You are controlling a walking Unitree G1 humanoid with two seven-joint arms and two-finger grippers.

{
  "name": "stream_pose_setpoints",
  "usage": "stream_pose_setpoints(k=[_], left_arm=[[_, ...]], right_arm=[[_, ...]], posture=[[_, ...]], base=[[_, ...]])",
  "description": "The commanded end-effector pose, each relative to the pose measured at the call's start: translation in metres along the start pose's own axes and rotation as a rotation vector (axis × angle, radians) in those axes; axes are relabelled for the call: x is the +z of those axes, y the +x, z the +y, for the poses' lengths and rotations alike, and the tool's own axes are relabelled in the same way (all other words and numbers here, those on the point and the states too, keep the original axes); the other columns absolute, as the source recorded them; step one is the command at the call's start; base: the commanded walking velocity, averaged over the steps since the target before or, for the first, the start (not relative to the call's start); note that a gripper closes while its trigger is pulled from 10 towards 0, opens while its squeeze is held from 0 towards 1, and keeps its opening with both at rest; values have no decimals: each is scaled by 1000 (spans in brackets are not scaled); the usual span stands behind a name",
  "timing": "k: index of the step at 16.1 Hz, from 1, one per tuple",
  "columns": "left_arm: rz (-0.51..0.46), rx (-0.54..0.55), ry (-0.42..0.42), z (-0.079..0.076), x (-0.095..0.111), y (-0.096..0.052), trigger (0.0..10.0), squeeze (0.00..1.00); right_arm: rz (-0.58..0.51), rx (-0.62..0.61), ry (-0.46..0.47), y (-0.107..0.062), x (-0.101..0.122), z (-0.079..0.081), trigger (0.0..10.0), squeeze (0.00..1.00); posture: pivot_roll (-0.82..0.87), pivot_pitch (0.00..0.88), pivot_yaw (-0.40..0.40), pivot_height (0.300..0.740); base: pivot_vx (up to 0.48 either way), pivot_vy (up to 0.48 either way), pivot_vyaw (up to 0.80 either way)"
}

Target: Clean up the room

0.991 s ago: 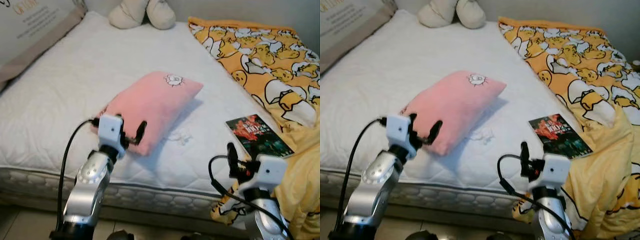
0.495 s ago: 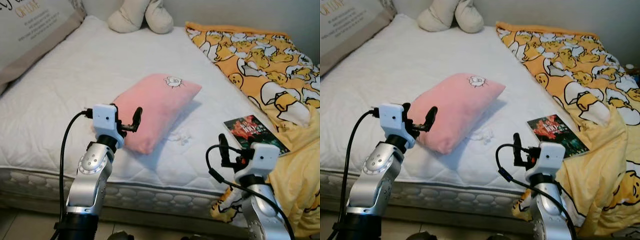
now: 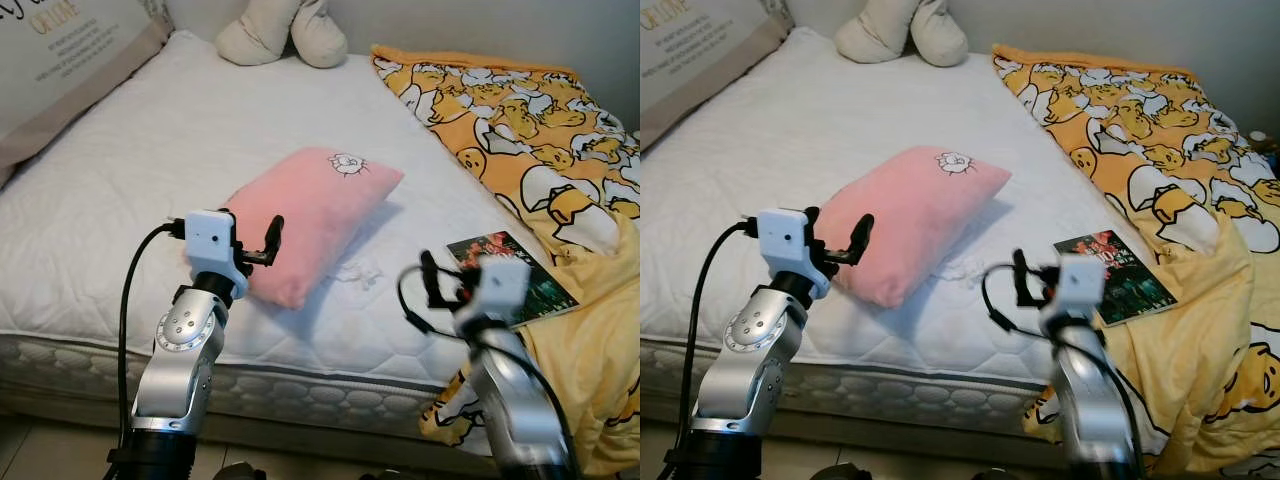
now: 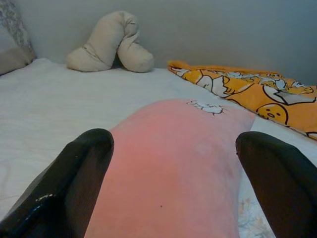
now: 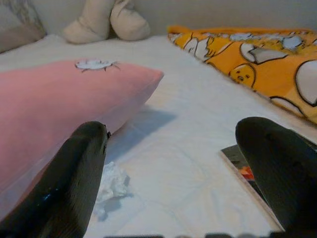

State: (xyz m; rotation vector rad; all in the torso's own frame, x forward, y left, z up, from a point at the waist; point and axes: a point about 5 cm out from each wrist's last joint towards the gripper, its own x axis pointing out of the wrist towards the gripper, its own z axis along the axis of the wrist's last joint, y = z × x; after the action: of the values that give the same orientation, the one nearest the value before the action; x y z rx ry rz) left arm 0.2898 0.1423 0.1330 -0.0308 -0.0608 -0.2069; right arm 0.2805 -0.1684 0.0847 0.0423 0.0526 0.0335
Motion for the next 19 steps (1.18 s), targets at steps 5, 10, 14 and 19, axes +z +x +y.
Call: stream_pose_setpoints(k=[5,10,14,19], left_arm=[[-9,-34,8,-12,5,-1,10000,0],[-20,-78,10,-23,12,-7,10000,0],[-2,-45,28,-16,17,-23,10000,0],[20,-73,50,-13,24,-47,10000,0]], right_arm=[[66,-30,39,44,-2,-6,10000,0],[128,-15,21,83,12,8,10000,0],[172,33,11,88,8,25,10000,0],[215,53,-11,86,-1,33,10000,0]], posture=[[131,0,-32,726],[192,38,-51,726],[266,115,-57,726],[304,174,-37,726]], base=[[0,0,0],[0,0,0],[0,0,0],[0,0,0]])
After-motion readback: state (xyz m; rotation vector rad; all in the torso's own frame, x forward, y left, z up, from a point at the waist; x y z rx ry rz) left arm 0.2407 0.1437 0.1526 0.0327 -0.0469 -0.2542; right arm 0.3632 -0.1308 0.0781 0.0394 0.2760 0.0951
